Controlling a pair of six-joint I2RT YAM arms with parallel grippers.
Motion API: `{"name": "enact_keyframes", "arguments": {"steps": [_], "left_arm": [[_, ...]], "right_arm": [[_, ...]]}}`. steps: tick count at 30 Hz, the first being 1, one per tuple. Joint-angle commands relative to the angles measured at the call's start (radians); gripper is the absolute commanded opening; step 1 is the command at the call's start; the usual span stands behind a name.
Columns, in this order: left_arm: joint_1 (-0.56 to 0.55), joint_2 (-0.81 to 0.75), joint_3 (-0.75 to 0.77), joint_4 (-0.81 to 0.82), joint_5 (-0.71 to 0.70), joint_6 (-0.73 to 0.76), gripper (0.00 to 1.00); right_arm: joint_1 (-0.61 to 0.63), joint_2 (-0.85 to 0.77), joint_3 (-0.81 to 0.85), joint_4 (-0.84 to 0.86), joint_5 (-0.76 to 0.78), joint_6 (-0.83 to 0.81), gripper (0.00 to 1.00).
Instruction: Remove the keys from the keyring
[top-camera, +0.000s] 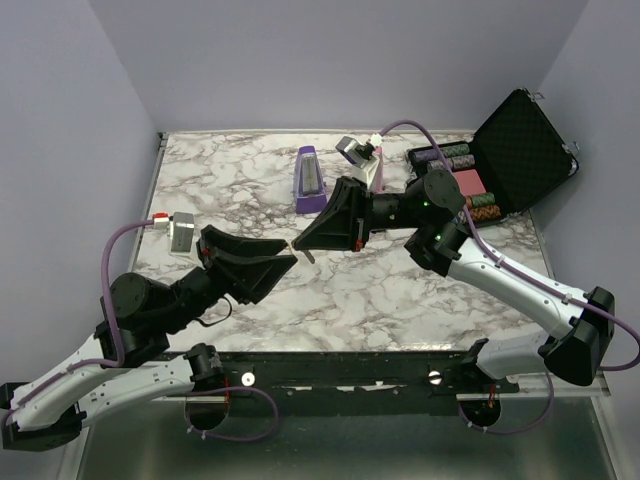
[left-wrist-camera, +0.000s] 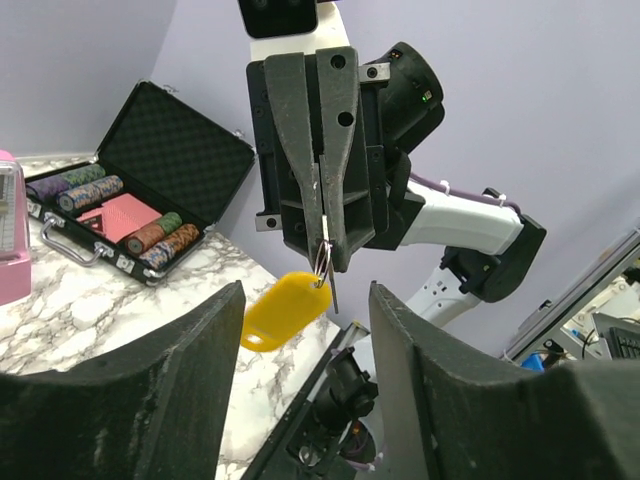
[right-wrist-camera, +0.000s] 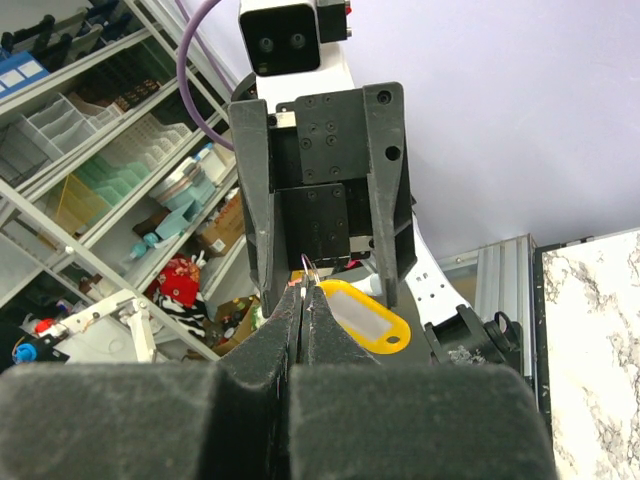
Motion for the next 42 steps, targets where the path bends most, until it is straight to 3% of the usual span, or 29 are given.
{"name": "enact_keyframes", "arguments": {"steps": [1, 9, 18, 21, 25, 30, 34, 42], "left_arm": [[-0.004, 0.003, 0.037, 0.029, 0.024, 0.024, 0.56], [-0.004, 0.017, 0.048, 0.029, 0.035, 0.03, 0.42], [-0.004, 0.035, 0.059, 0.018, 0.05, 0.03, 0.43], [-0.004, 0.037, 0.06, 0.017, 0.053, 0.031, 0.34], [-0.004, 0.034, 0.065, 0.011, 0.052, 0.031, 0.14], [-0.004, 0.029, 0.074, -0.009, 0.041, 0.039, 0.0], [-0.004, 0.037, 0.099, -0.043, 0.035, 0.054, 0.0], [-0.004, 0.083, 0.223, -0.277, 0.039, 0.14, 0.0]], "right_arm": [[0.002, -0.016, -0.016, 0.031, -0.006, 0.001, 0.01], [0.002, -0.01, -0.013, 0.033, -0.011, 0.004, 0.01], [0.004, -0.007, -0.007, 0.039, -0.012, 0.008, 0.01], [0.002, -0.01, -0.011, 0.036, -0.012, 0.008, 0.01], [0.002, -0.012, -0.01, 0.031, -0.009, 0.004, 0.01], [0.002, -0.013, -0.011, 0.03, -0.012, 0.004, 0.01], [0.001, -0.01, -0.011, 0.025, -0.018, 0.006, 0.01], [0.002, -0.013, 0.016, -0.118, -0.05, -0.058, 0.01]]}}
